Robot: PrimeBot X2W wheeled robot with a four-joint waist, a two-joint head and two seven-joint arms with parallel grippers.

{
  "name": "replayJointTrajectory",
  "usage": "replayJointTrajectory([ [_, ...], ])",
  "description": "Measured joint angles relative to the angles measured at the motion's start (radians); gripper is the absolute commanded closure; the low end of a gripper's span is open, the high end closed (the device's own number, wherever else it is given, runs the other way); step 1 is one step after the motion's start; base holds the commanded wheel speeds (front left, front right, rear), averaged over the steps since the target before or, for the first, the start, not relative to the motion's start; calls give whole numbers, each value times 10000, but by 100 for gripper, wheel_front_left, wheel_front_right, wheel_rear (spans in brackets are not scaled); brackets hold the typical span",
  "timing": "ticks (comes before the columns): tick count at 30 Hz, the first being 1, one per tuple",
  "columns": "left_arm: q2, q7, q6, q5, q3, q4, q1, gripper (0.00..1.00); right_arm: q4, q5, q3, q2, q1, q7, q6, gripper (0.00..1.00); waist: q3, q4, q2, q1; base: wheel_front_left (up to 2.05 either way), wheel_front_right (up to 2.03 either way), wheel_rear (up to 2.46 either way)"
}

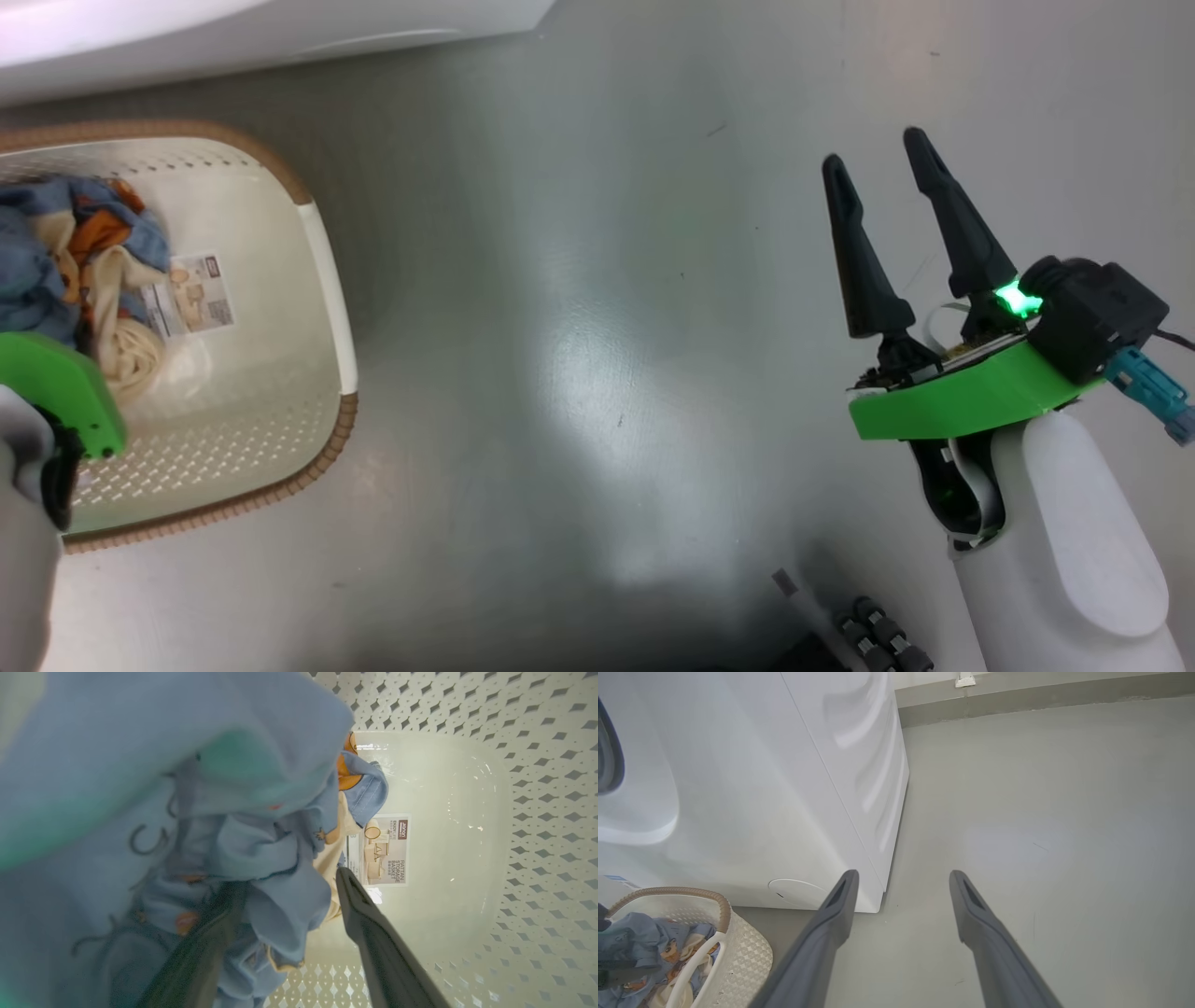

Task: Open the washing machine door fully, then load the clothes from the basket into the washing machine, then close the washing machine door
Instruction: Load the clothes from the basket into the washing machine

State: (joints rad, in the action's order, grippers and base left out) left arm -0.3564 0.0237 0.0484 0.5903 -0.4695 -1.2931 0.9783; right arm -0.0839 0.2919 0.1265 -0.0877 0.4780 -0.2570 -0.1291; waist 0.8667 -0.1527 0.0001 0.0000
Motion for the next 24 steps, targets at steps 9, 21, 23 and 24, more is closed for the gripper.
replayJointTrajectory([
  [9,-201,-240,-12,25,-88,0,165,78,42,0,205,8,141,0,0,0,206,-146,0,0,0,0,0],
  [21,-4,-25,-132,301,-48,0,151,100,56,-17,115,4,138,0,0,0,-27,73,0,0,0,0,0],
  [23,109,144,-146,414,73,-4,131,100,38,-17,59,4,137,0,0,0,-147,146,0,0,0,0,0],
  [24,150,240,-144,495,117,0,113,100,33,-17,17,4,136,0,0,0,-215,181,0,0,0,0,0],
])
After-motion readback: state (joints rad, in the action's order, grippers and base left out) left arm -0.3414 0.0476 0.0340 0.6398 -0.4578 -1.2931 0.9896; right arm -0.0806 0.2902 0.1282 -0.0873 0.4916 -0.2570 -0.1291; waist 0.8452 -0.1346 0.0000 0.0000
